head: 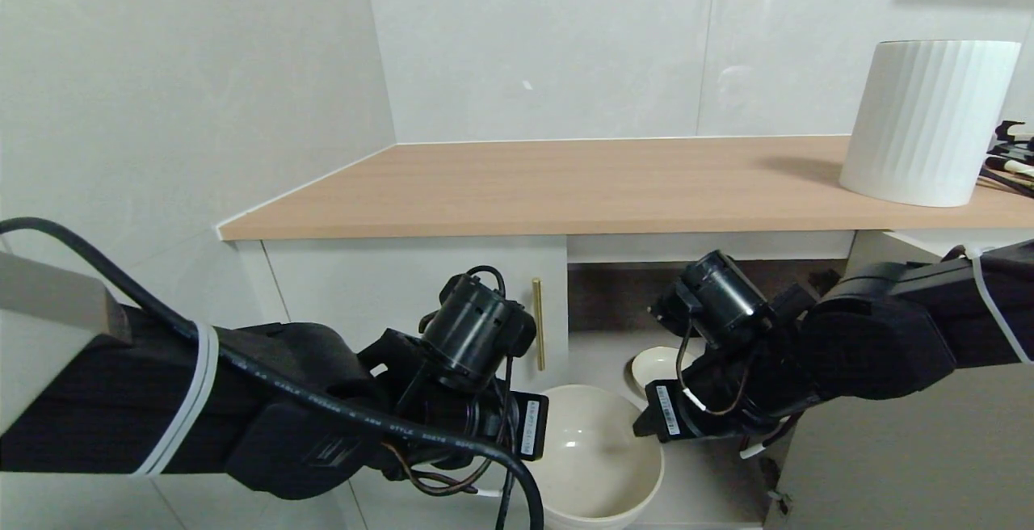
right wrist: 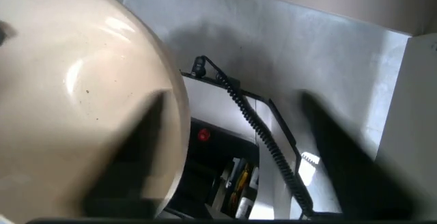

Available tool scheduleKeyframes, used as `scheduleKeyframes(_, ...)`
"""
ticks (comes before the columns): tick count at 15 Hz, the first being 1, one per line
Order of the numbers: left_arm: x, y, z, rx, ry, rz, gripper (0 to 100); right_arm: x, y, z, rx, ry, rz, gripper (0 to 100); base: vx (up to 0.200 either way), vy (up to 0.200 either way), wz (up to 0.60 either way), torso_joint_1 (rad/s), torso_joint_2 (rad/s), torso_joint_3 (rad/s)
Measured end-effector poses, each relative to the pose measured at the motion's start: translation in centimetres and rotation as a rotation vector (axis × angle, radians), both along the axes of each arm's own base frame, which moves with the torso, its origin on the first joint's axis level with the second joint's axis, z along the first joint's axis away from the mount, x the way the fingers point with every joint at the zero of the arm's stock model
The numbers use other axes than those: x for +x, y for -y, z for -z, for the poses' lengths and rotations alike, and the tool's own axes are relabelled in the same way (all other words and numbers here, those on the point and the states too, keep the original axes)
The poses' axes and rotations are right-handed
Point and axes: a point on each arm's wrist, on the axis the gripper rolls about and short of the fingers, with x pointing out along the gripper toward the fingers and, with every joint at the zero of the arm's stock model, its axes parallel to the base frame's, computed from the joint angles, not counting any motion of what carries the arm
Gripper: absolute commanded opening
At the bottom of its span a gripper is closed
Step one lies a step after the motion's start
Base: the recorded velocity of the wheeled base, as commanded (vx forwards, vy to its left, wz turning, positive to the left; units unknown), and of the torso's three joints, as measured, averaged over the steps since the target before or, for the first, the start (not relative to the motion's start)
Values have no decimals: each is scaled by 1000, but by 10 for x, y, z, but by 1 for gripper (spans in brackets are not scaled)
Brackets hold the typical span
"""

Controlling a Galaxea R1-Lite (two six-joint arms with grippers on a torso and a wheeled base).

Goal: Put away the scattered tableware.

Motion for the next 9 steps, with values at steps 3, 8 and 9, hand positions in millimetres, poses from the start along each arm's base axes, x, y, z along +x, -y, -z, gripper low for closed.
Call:
scheduleKeyframes(3, 1, 1, 2, 0, -4, 3, 0, -2, -2, 0, 3, -1, -12, 0, 0, 0, 0, 0, 0, 0)
scheduleKeyframes(8, 1, 0, 3, 4, -7, -1, 0, -2, -2, 2, -6, -2, -10, 0, 0, 0, 0, 0, 0, 0)
scheduleKeyframes(9, 1, 0, 3, 5, -7, -1, 100, -2, -2, 2, -7, -3, -10, 0, 0, 0, 0, 0, 0, 0)
